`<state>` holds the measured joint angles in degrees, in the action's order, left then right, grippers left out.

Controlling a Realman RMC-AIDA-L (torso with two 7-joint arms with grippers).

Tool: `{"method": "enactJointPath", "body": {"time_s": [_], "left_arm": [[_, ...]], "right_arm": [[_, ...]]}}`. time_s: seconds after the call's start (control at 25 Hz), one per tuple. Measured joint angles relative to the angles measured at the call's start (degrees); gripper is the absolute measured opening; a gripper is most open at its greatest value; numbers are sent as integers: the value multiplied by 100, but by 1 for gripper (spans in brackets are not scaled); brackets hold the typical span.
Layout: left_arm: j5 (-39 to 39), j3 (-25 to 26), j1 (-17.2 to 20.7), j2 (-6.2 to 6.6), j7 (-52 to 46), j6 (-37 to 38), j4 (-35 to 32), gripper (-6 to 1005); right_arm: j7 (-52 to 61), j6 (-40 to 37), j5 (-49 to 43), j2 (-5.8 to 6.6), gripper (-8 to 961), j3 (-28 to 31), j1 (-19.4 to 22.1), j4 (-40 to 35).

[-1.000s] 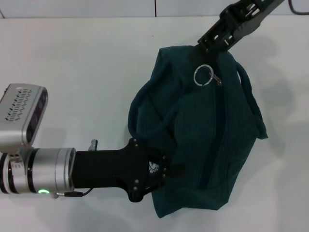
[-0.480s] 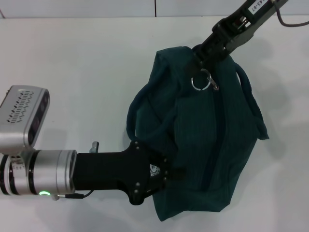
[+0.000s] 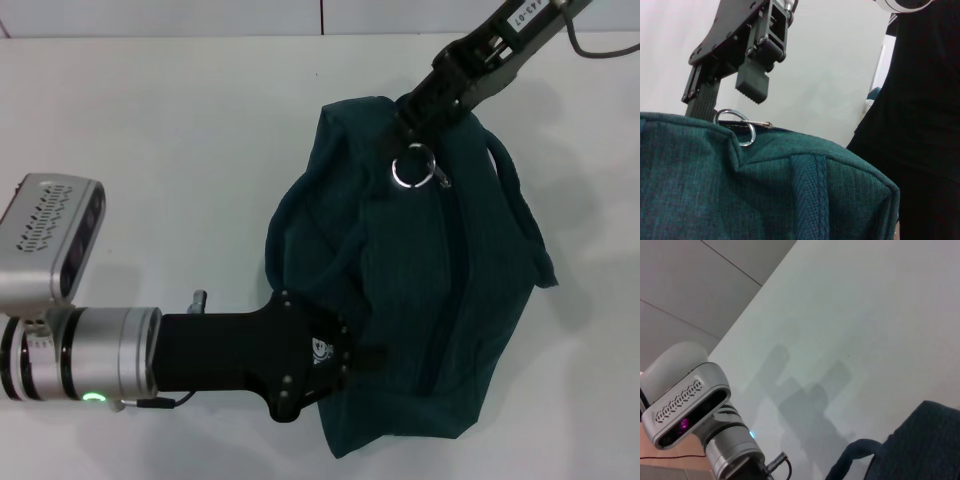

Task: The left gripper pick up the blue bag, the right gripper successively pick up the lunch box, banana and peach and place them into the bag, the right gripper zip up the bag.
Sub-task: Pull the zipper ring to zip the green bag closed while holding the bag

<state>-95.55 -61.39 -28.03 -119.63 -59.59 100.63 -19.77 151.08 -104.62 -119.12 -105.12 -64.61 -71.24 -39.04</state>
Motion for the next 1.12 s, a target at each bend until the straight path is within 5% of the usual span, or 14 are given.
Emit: {"method": "enactJointPath", "body": {"time_s": [0.36,0.84,0.92,1.12], "left_arm": [[-1,5,-22,-8,0,0,0,72],[16,5,-24,-8,-19,0,0,73],[18,5,-25,-8,-16,0,0,74],[18,5,-39,-8,-19,0,0,74]], "right_arm": [[-89,-53,-17,-135,424,2,54,4],[-89,-174,-72,-56,400,-43,75,-12],[-89,-181,-73,-52,257,-42,79,-16],[-107,-192,-156,-52,257,-57,88,-95]]}}
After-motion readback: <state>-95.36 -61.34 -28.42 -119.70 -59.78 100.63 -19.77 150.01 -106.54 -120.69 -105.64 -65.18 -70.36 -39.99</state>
